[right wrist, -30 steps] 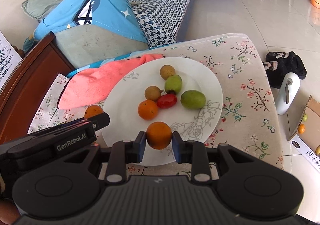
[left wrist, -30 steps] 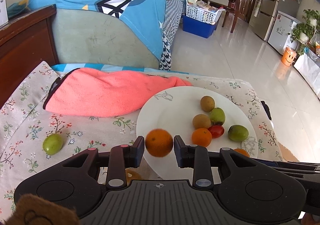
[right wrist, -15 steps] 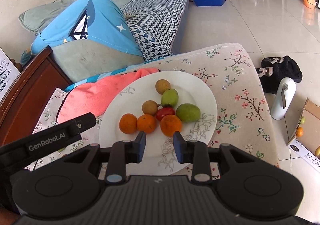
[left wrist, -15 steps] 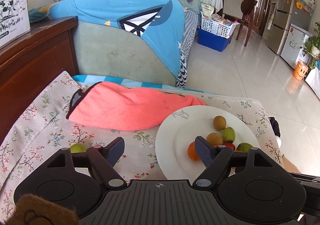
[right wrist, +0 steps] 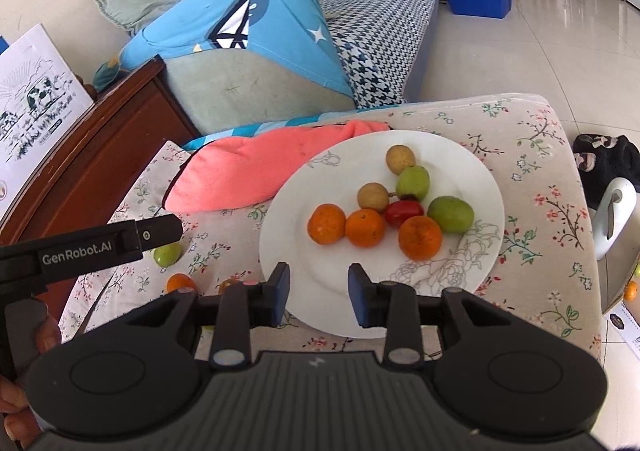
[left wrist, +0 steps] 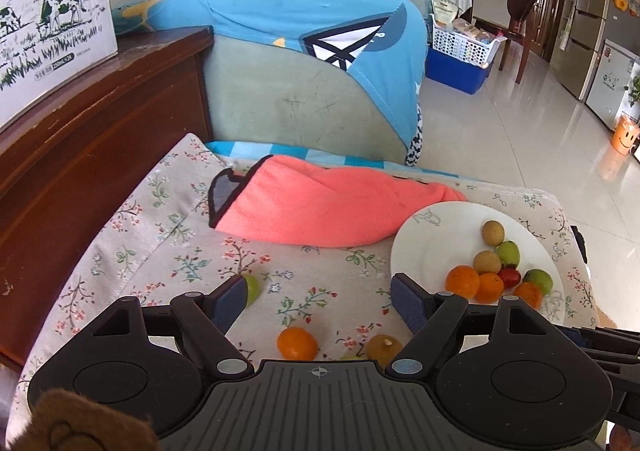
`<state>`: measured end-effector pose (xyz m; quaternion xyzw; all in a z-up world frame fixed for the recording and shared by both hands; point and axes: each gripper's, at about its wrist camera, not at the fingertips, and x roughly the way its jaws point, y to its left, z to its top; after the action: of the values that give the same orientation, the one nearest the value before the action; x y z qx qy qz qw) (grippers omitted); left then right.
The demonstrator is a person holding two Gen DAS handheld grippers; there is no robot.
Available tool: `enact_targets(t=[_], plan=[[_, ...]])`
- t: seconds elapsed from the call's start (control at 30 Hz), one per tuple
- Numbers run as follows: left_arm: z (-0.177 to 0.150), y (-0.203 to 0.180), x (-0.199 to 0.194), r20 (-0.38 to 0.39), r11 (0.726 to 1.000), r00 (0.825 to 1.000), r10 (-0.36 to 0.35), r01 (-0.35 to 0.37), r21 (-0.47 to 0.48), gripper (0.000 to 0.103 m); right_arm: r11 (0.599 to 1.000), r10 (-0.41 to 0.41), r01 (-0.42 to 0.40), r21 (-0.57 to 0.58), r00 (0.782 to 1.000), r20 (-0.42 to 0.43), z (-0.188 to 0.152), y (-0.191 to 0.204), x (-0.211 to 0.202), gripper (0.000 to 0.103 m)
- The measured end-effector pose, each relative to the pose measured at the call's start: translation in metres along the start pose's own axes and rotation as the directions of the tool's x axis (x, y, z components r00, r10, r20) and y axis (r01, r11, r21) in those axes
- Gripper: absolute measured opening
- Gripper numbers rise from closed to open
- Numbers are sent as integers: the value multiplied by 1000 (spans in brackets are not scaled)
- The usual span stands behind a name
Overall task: Organize fruits
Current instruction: 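Move both grippers back to the remaining fruit on the cloth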
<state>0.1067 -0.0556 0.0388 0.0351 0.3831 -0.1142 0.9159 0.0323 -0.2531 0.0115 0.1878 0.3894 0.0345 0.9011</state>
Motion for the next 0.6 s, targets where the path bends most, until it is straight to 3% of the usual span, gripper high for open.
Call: enact_targets(t=[0.3, 0.6], plan=[[-6, 26, -6, -21, 999, 1000, 23, -24, -46, 80, 996, 52, -53, -65, 998, -20, -6, 18, 7, 34], [-13, 58, 1, -72, 988, 994, 87, -95, -122, 80, 978, 139, -146, -148, 989, -56, -17, 44, 13, 34]])
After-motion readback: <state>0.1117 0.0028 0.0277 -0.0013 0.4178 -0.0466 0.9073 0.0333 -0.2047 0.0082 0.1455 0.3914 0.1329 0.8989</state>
